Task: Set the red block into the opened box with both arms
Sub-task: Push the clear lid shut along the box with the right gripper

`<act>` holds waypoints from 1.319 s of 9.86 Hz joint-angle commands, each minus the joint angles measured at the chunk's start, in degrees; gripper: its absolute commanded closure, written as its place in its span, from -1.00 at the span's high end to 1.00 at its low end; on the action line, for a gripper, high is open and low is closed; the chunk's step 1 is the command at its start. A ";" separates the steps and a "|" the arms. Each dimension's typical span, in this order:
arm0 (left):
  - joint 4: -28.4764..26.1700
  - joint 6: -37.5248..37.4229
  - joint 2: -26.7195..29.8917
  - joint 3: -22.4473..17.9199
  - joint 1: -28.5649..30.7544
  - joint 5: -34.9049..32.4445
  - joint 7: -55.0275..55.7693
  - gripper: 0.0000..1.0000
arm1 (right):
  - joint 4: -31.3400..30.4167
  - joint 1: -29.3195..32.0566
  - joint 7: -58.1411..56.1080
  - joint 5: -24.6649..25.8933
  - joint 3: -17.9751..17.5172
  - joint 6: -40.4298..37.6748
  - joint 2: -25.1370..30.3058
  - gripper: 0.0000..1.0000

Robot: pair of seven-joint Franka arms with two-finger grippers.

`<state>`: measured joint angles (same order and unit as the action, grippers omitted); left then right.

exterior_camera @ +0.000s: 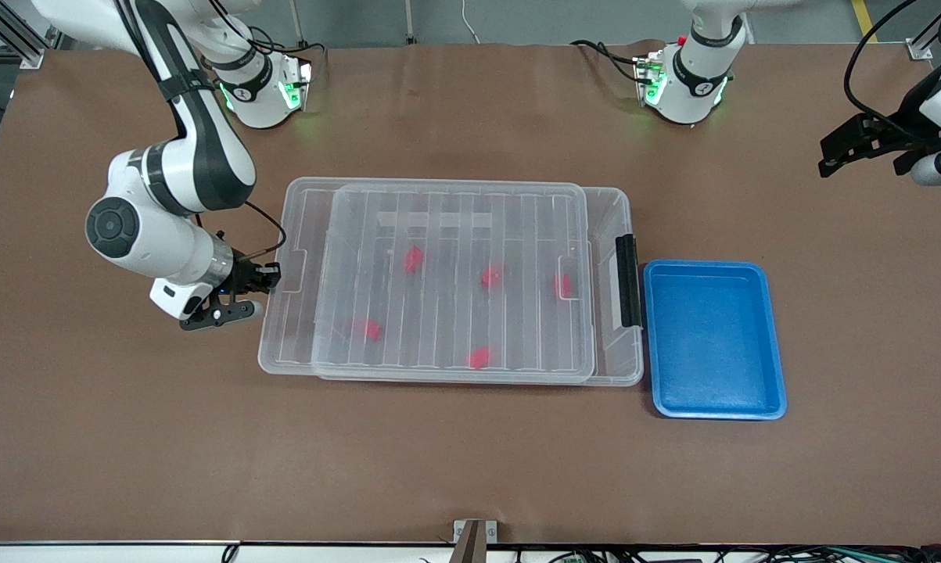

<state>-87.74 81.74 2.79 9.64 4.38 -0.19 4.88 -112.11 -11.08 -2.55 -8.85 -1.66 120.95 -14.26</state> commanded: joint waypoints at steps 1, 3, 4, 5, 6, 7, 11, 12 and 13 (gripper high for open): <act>-1.29 -0.18 -0.51 -0.06 0.01 0.98 -0.39 1.00 | 1.54 -1.05 2.54 -1.08 -0.96 0.69 -1.91 -1.00; -1.20 -0.35 -0.59 -0.06 -0.07 0.63 -0.31 1.00 | 1.72 -1.13 5.61 -1.08 -2.46 2.09 -2.70 -1.00; -1.20 -0.35 -0.59 0.03 -0.16 0.37 -0.22 1.00 | 1.81 -1.22 5.80 -1.08 -2.55 2.45 -2.88 -1.00; -0.68 -0.35 -0.68 0.12 -0.25 0.20 -0.13 1.00 | 1.81 -1.22 5.89 -1.08 -2.56 2.62 -2.97 -1.00; -0.50 -0.35 -0.77 0.38 -0.42 0.11 0.04 1.00 | 1.81 -1.57 5.80 -1.08 -2.56 2.71 -2.97 -1.00; -0.41 -0.35 -1.03 0.56 -0.60 0.11 0.05 1.00 | 1.81 -1.57 5.80 -1.08 -2.56 2.63 -2.97 -1.00; -0.41 -0.35 -1.21 0.56 -0.51 0.11 -0.13 1.00 | 2.59 2.88 4.75 -0.11 -2.20 -2.96 -0.35 0.57; -0.41 -0.35 -1.82 0.56 -0.51 0.19 -0.30 1.00 | 3.64 5.34 4.66 0.32 -2.12 -6.04 1.93 1.00; -0.32 -0.35 -1.83 0.56 -0.69 0.28 -0.13 1.00 | 4.96 7.28 4.75 1.20 -2.03 -9.47 4.13 1.00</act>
<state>-87.61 81.74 2.29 10.15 3.93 -0.14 4.88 -107.89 -6.85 1.99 -8.51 -3.06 115.69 -14.26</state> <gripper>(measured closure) 0.000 0.551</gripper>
